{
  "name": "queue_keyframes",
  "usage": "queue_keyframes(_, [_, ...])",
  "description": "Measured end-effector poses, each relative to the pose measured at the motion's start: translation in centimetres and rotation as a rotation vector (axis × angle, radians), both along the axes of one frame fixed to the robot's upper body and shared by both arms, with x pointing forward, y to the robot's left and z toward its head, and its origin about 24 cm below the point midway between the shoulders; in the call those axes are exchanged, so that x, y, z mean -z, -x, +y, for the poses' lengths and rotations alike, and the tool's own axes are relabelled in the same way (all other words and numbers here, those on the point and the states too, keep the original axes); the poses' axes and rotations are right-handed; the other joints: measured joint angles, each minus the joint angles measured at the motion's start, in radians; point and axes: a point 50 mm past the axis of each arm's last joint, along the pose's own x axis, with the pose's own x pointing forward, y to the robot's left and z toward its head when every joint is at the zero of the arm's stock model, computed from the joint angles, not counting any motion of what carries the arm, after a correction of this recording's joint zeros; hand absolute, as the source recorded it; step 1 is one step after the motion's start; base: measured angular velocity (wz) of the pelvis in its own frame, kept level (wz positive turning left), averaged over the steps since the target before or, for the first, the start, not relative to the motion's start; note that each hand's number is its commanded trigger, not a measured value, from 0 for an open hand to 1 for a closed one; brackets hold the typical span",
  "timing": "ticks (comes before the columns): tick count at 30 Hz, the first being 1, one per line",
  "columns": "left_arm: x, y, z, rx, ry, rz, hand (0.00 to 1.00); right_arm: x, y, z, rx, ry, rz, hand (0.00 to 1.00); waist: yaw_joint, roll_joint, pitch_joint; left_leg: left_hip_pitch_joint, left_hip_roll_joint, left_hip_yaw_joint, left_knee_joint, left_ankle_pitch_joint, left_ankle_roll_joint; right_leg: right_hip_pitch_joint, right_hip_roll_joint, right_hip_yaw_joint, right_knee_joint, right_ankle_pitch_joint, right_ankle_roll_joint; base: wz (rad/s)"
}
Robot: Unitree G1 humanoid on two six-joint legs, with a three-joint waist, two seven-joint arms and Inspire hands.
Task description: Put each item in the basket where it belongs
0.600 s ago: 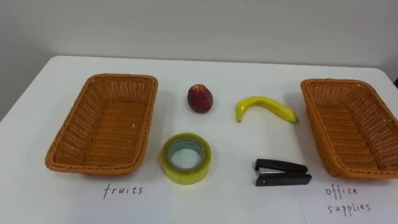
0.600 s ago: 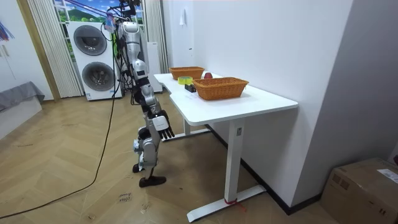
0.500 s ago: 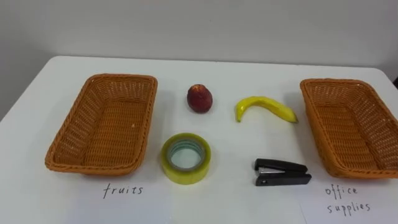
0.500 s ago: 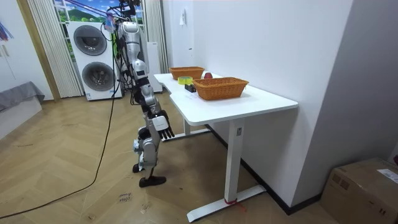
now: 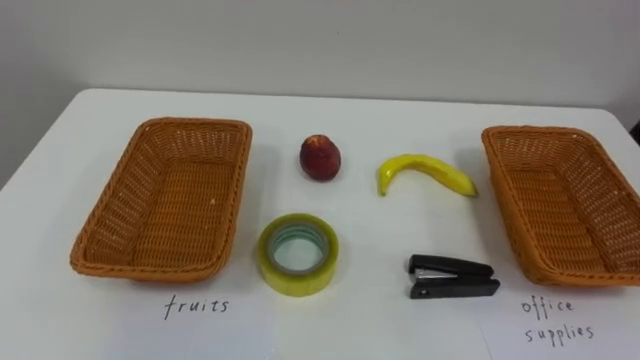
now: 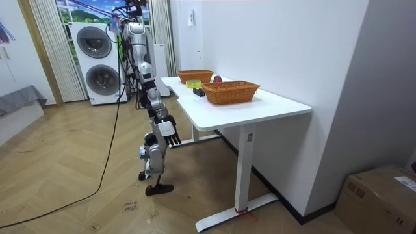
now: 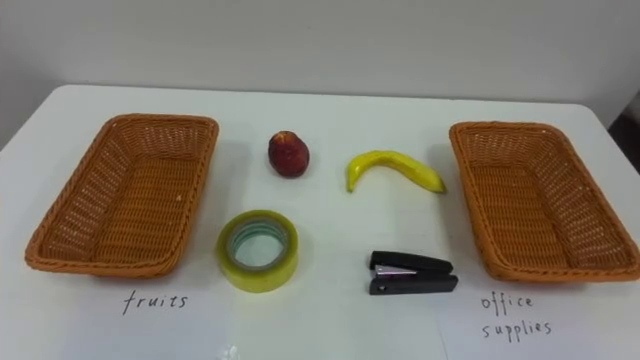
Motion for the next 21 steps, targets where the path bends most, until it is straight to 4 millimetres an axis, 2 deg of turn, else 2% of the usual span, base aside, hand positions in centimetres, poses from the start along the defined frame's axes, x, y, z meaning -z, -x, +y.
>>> queue_keyframes(10, [-0.1,0.2,0.1,-0.029,-0.004,-0.004,0.00,0.1,1.1,0.1,0.097,-0.010,0.027,0.00,0.001,-0.007,-0.0056,0.002,0.001,0.009,0.001,0.000,0.000,-0.001,0.003,0.009,-0.006,0.000,0.000,-0.01])
queue_keyframes(17, [-0.3,0.0,0.8,-0.065,-0.023,-0.025,0.00,0.0,3.1,-0.7,0.299,0.018,0.068,0.00,-0.006,-0.006,-0.0067,0.014,0.009,0.010,-0.007,-0.001,0.001,0.002,0.003,0.010,0.008,0.000,0.000,0.00])
queue_keyframes(21, [-0.3,-0.1,0.8,-0.081,-0.023,-0.033,0.00,-0.1,4.4,-1.3,0.444,0.048,0.092,0.00,-0.013,-0.007,-0.0066,0.018,0.010,0.018,-0.001,-0.001,0.001,0.002,0.005,0.026,0.010,0.000,0.000,-0.08])
